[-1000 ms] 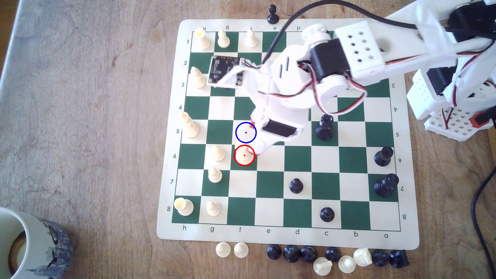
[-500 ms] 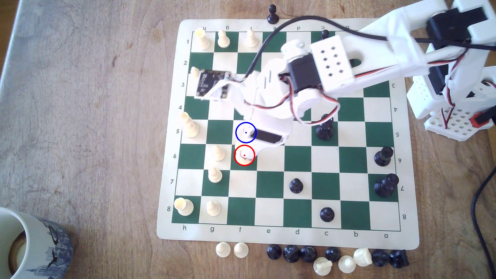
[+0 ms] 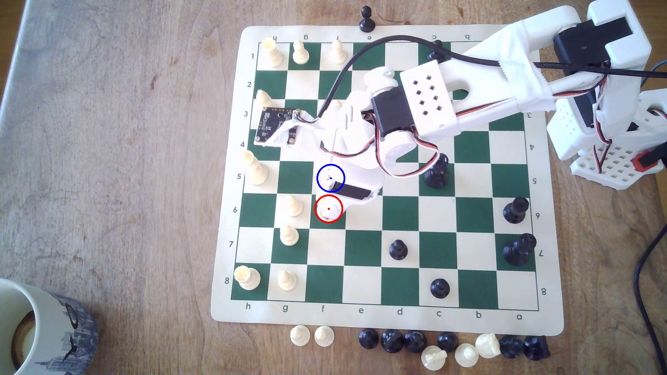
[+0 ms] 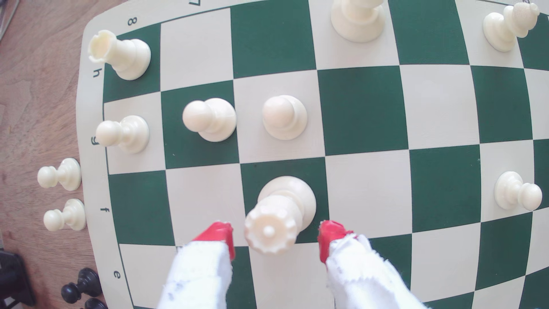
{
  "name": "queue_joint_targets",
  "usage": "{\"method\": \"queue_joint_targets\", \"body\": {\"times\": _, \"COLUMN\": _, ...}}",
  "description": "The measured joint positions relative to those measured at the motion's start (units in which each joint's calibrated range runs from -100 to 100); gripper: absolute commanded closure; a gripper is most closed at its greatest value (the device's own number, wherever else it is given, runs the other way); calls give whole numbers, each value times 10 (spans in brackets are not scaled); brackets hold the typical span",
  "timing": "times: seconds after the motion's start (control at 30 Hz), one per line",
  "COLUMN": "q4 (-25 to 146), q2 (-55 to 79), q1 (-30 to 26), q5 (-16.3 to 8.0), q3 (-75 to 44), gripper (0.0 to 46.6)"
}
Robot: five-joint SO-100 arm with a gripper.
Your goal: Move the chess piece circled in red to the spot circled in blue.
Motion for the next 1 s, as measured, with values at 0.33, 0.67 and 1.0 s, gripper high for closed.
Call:
{"method": "queue_joint_targets", "body": {"times": 0.33, "q4": -5, "q2": 23, "q1": -6, "q5": -9, "q3": -20, "gripper": 342}}
{"method": "queue_joint_targets", "body": {"times": 0.67, "q4": -14, "q2": 23, "q1": -6, "q5": -9, "q3": -21, "gripper": 404}}
{"method": "queue_joint_targets", "body": {"times": 1.0, "q4": -14, "q2": 23, "q1": -6, "q5": -9, "q3": -21, "gripper": 442}}
